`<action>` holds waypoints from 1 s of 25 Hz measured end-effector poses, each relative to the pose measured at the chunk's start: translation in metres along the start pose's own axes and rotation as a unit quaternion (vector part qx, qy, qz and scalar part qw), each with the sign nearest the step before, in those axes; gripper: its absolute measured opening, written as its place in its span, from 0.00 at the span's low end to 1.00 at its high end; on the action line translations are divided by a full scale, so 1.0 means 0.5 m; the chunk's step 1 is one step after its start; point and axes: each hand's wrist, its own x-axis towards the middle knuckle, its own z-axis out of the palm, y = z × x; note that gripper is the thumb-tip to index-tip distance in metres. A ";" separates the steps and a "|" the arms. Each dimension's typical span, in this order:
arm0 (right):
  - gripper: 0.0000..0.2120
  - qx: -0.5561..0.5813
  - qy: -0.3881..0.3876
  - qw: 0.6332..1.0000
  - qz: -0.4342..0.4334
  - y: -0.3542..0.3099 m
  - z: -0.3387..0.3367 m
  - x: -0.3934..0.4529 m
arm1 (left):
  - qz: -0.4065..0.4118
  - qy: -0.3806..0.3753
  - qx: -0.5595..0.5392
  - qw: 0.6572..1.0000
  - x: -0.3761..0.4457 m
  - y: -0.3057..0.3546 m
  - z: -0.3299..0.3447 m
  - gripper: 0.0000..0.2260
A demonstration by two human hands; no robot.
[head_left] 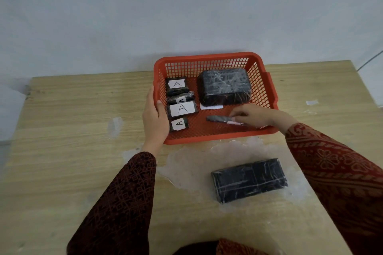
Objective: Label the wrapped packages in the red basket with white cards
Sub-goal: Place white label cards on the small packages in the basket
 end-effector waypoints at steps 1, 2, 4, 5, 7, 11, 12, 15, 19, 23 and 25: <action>0.12 0.038 0.025 0.999 0.003 0.002 -0.006 -0.003 | -0.001 0.000 0.000 1.000 0.000 0.000 0.000 0.21; 0.15 0.073 0.051 0.996 0.012 0.000 -0.011 -0.008 | -0.001 0.000 0.000 1.000 0.000 0.000 0.000 0.21; 0.21 0.121 0.078 0.989 0.026 -0.006 -0.019 -0.018 | -0.003 0.001 0.001 1.000 0.001 -0.001 0.001 0.21; 0.22 0.141 0.075 0.987 0.022 -0.009 -0.019 -0.023 | -0.003 0.001 -0.001 1.000 0.001 -0.001 0.001 0.21; 0.13 0.185 0.057 0.981 0.004 -0.019 -0.019 -0.028 | -0.001 -0.001 -0.006 1.000 0.001 0.000 0.000 0.21; 0.10 0.219 0.020 0.975 -0.039 -0.042 -0.010 -0.029 | 0.002 -0.001 -0.007 1.000 0.002 0.001 0.000 0.21; 0.12 0.191 0.026 0.980 -0.045 -0.048 -0.007 -0.024 | 0.002 -0.001 -0.007 1.000 0.002 0.000 0.001 0.21; 0.12 0.114 0.002 0.992 -0.059 -0.081 0.005 0.000 | 0.003 -0.005 -0.004 1.000 0.002 -0.003 0.001 0.21; 0.15 0.012 -0.001 0.997 -0.076 -0.134 0.053 0.049 | 0.005 -0.004 0.008 1.000 0.003 -0.002 0.002 0.21; 0.17 0.027 0.018 0.998 -0.050 -0.148 0.073 0.061 | 0.036 0.018 0.091 0.995 -0.010 0.007 0.002 0.21; 0.14 0.075 0.057 0.993 -0.064 -0.133 0.059 0.036 | 0.101 0.037 0.197 0.974 -0.013 0.015 0.002 0.20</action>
